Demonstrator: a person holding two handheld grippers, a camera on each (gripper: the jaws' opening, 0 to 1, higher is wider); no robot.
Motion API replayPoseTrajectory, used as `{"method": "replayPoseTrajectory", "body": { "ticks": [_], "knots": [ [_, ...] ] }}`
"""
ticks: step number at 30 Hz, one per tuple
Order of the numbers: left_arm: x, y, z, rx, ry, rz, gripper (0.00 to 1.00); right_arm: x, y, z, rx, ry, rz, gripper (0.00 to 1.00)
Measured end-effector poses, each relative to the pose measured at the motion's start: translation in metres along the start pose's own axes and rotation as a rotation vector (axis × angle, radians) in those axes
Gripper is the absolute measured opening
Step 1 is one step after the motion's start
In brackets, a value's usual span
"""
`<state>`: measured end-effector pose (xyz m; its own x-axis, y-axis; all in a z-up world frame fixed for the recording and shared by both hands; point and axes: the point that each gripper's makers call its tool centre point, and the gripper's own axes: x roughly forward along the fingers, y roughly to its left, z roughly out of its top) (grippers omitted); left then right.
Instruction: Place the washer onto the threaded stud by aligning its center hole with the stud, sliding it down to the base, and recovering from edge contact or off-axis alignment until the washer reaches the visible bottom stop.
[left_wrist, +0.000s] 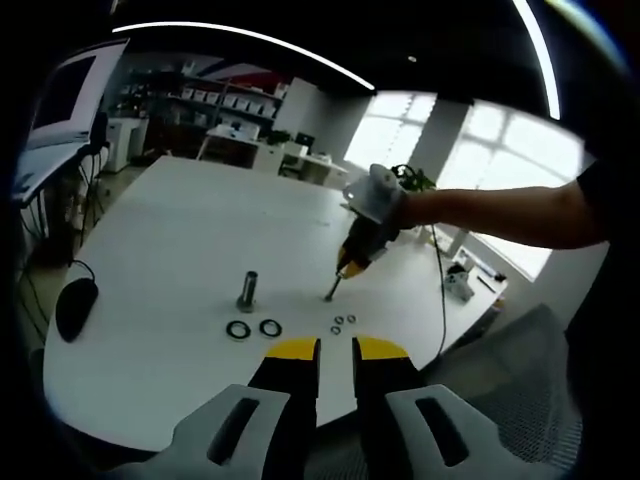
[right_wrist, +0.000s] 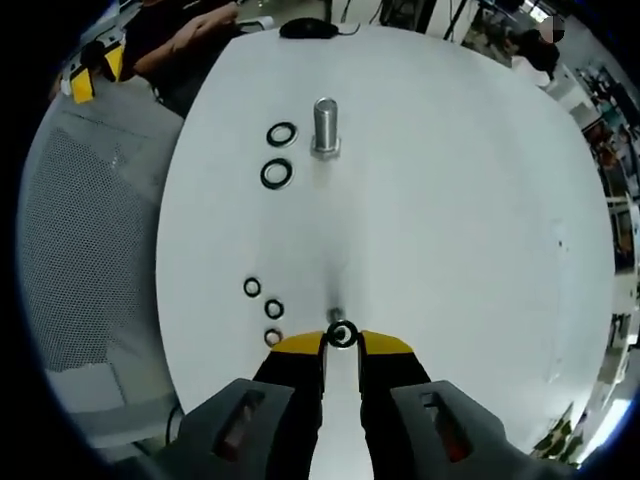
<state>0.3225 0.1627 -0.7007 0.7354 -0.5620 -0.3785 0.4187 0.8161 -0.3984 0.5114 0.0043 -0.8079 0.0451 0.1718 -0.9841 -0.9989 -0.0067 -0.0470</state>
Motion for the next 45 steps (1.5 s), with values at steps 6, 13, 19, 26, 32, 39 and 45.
{"method": "replayPoseTrajectory", "body": {
  "ticks": [6, 13, 19, 26, 32, 39, 45],
  "knots": [
    [0.0, 0.0, 0.0, -0.001, 0.0, 0.0, 0.1, 0.0, 0.0, 0.0, 0.0, -0.002, 0.009, 0.13],
    [0.0, 0.0, 0.0, -0.001, -0.001, -0.001, 0.1, 0.0, 0.002, 0.0, -0.001, 0.003, 0.015, 0.13],
    [0.0, 0.0, 0.0, -0.001, 0.001, -0.002, 0.1, 0.001, 0.003, -0.002, -0.001, 0.009, 0.022, 0.13],
    [0.0, 0.001, 0.0, -0.002, 0.0, -0.001, 0.1, 0.009, 0.005, -0.006, 0.001, 0.027, 0.03, 0.13],
    [0.0, 0.001, -0.001, -0.004, 0.003, 0.001, 0.1, 0.018, 0.004, -0.008, 0.007, 0.038, 0.029, 0.13],
    [0.0, 0.002, -0.002, -0.008, 0.01, 0.003, 0.1, 0.028, 0.002, -0.007, 0.002, 0.047, 0.032, 0.13],
    [0.0, 0.003, -0.002, -0.011, 0.013, 0.006, 0.1, 0.037, 0.003, -0.008, -0.004, 0.064, 0.044, 0.13]
  ]
}}
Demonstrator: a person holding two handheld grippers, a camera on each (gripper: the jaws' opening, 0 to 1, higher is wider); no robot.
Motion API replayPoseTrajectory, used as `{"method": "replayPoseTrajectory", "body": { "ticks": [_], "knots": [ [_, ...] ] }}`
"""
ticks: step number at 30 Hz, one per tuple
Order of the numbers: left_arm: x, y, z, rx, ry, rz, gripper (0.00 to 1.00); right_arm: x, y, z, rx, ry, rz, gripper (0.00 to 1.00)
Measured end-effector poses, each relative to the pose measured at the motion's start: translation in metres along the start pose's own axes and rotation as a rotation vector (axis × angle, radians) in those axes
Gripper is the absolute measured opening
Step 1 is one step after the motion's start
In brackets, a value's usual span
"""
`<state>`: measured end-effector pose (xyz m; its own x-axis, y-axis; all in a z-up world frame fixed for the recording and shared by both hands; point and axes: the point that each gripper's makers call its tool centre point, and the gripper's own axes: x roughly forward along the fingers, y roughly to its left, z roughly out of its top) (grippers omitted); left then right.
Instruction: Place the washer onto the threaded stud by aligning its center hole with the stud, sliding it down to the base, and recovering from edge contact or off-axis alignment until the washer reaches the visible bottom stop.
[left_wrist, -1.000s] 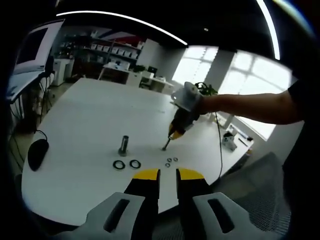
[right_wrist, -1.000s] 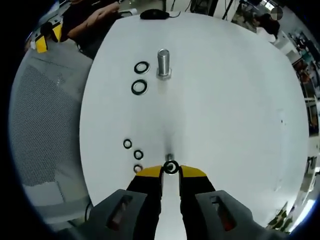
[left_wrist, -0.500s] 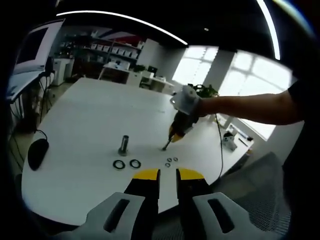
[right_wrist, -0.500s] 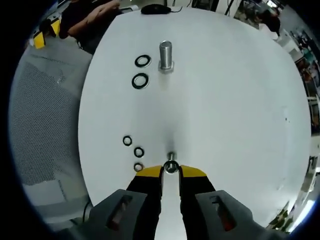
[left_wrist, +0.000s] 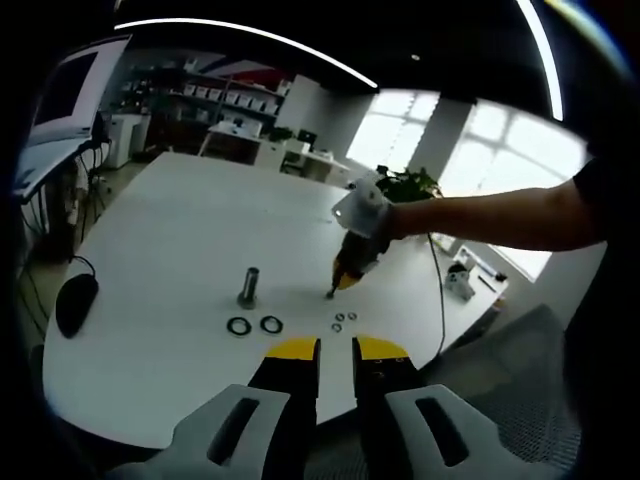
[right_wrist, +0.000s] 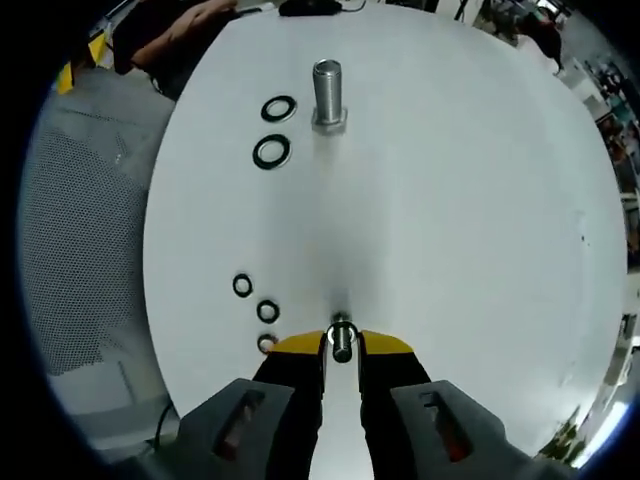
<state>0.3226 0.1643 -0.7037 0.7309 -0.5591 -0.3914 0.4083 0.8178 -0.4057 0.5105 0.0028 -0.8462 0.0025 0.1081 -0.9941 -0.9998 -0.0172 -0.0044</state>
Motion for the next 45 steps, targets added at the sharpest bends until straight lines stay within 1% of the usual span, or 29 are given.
{"method": "replayPoseTrajectory", "body": {
  "ticks": [17, 25, 26, 28, 30, 32, 33, 34, 36, 39, 42, 45],
  "knots": [
    [0.001, 0.001, -0.002, 0.003, 0.016, -0.001, 0.1, 0.018, 0.001, -0.004, 0.003, 0.021, 0.023, 0.13],
    [0.001, 0.0, -0.002, 0.003, 0.016, -0.004, 0.1, 0.018, 0.002, -0.003, -0.016, 0.031, 0.018, 0.13],
    [0.001, 0.0, -0.002, 0.003, 0.018, -0.004, 0.1, 0.018, 0.002, -0.003, -0.019, 0.034, 0.02, 0.13],
    [0.001, 0.0, -0.003, 0.003, 0.021, -0.005, 0.1, 0.02, 0.006, -0.005, -0.053, 0.04, 0.034, 0.15],
    [0.001, 0.0, -0.003, 0.003, 0.023, -0.005, 0.1, 0.021, 0.005, -0.007, -0.041, 0.047, 0.023, 0.2],
    [0.001, -0.001, -0.004, 0.003, 0.024, -0.005, 0.1, 0.019, -0.001, -0.006, 0.0, 0.027, -0.008, 0.24],
    [0.001, -0.001, -0.004, 0.003, 0.024, -0.005, 0.1, 0.016, -0.001, -0.001, 0.037, -0.009, -0.011, 0.27],
    [0.001, -0.001, -0.003, 0.003, 0.023, -0.005, 0.1, 0.014, -0.001, 0.0, 0.055, -0.024, -0.011, 0.29],
    [0.001, -0.001, -0.004, 0.003, 0.024, -0.006, 0.1, 0.007, 0.0, 0.0, 0.061, -0.037, -0.011, 0.29],
    [0.001, -0.001, -0.004, 0.004, 0.026, -0.006, 0.1, -0.001, 0.0, -0.002, 0.063, -0.051, -0.035, 0.29],
    [0.001, -0.001, -0.004, 0.003, 0.025, -0.006, 0.1, -0.011, 0.002, 0.0, 0.087, -0.091, -0.053, 0.29],
    [0.001, -0.001, -0.004, 0.004, 0.026, -0.007, 0.1, -0.019, 0.004, 0.002, 0.092, -0.121, -0.073, 0.29]
  ]
}}
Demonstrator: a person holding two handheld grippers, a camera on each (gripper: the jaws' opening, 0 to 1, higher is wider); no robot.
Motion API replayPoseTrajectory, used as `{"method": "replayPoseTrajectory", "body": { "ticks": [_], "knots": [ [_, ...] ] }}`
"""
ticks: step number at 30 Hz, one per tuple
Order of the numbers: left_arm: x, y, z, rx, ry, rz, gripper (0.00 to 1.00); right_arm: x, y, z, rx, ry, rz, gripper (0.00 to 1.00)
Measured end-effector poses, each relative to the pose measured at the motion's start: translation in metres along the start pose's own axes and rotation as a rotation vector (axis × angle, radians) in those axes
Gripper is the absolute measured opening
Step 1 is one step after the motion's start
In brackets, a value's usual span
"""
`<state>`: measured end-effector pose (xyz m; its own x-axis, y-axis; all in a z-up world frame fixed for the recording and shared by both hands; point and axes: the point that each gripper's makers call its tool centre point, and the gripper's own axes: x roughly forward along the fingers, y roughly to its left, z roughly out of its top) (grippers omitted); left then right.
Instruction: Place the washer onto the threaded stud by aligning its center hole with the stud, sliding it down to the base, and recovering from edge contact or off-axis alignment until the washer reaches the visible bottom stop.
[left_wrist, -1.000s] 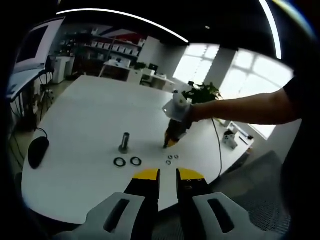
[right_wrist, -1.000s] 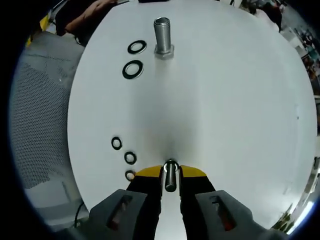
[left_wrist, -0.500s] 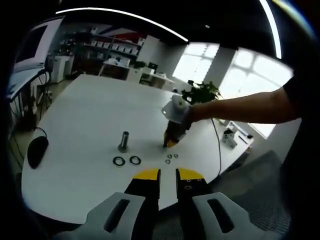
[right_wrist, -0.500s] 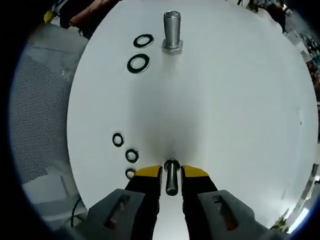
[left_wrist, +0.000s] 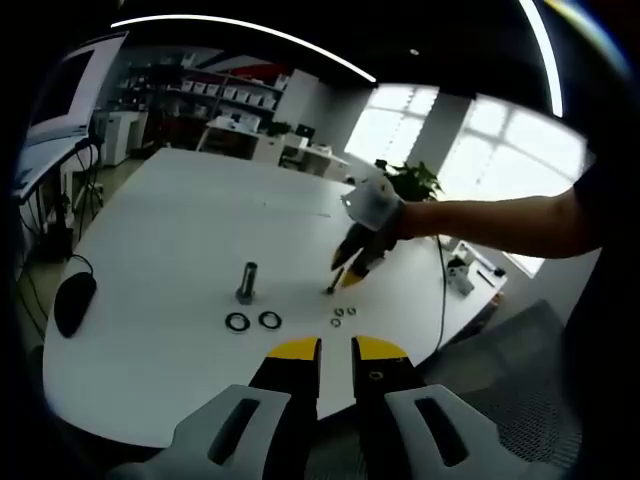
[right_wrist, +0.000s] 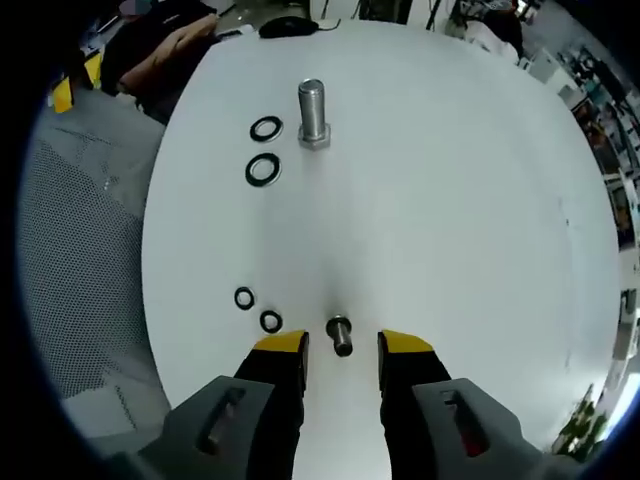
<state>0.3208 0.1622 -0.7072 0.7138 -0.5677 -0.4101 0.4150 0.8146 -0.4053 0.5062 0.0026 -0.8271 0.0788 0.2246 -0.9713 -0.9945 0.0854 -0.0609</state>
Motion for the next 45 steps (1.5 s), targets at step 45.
{"method": "replayPoseTrajectory", "body": {
  "ticks": [45],
  "knots": [
    [-0.001, 0.0, 0.001, 0.002, -0.01, -0.004, 0.1, 0.024, 0.058, -0.042, 0.171, -0.003, 0.07, 0.28]
  ]
}}
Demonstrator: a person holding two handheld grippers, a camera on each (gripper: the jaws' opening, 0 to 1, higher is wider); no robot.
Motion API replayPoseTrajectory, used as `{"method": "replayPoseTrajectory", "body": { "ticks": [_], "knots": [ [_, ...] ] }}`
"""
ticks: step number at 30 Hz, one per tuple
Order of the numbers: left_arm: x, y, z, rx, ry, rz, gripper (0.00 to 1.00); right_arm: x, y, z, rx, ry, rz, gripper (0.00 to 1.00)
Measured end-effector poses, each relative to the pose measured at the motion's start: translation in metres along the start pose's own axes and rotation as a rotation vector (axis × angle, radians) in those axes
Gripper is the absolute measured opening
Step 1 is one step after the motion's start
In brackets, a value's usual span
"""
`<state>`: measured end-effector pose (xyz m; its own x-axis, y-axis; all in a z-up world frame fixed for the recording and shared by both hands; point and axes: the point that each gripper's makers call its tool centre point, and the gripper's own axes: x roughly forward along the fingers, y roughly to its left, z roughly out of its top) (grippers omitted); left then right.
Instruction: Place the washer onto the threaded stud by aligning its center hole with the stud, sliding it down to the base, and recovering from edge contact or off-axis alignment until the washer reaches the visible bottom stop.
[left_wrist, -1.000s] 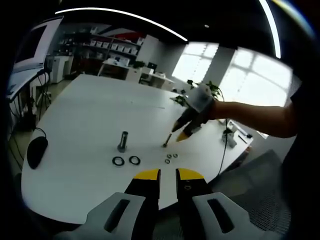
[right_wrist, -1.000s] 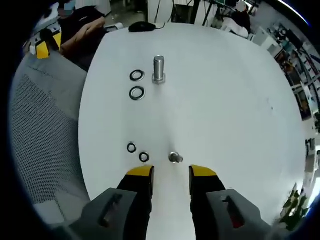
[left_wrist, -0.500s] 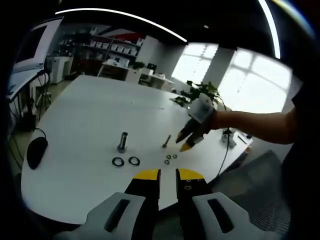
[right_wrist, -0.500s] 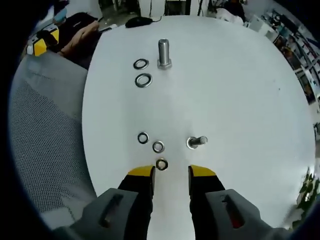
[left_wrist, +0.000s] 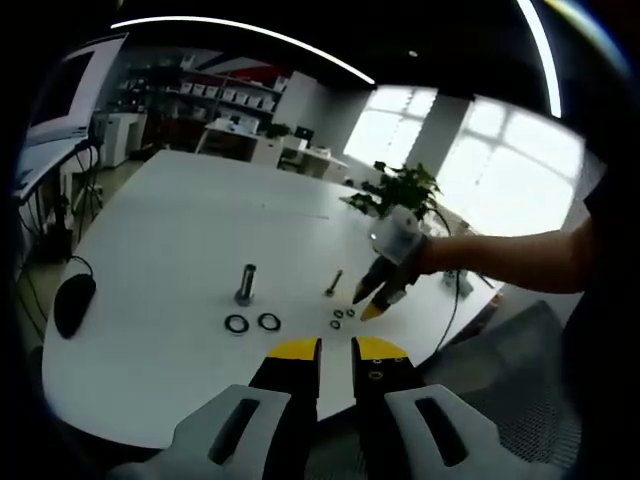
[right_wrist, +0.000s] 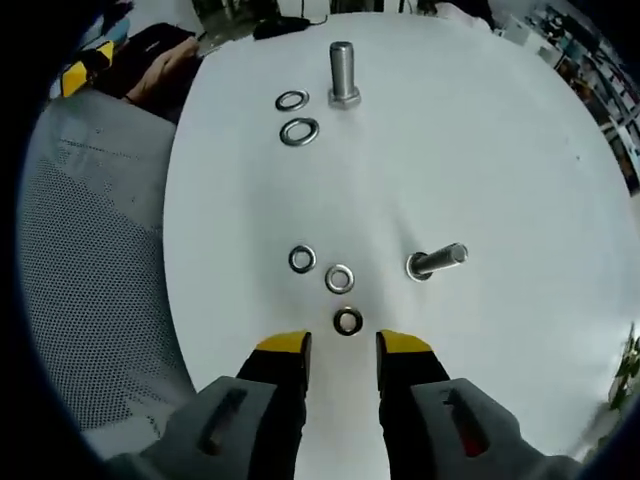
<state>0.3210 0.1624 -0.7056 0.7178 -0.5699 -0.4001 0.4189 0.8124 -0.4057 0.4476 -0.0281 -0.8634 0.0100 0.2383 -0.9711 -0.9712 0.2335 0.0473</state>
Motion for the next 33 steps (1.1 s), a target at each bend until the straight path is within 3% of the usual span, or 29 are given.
{"method": "replayPoseTrajectory", "body": {
  "ticks": [23, 27, 33],
  "knots": [
    [0.0001, 0.0002, 0.0003, 0.0, -0.002, 0.002, 0.1, 0.0062, -0.003, 0.0059, -0.064, 0.038, -0.042, 0.23],
    [0.0001, 0.0003, 0.0003, -0.001, -0.002, 0.002, 0.1, 0.0064, -0.0066, 0.0064, -0.062, 0.025, -0.05, 0.15],
    [0.0004, 0.0, 0.0003, 0.0, 0.0, 0.002, 0.1, 0.0057, -0.0072, 0.0069, -0.06, 0.016, -0.044, 0.14]
  ]
}}
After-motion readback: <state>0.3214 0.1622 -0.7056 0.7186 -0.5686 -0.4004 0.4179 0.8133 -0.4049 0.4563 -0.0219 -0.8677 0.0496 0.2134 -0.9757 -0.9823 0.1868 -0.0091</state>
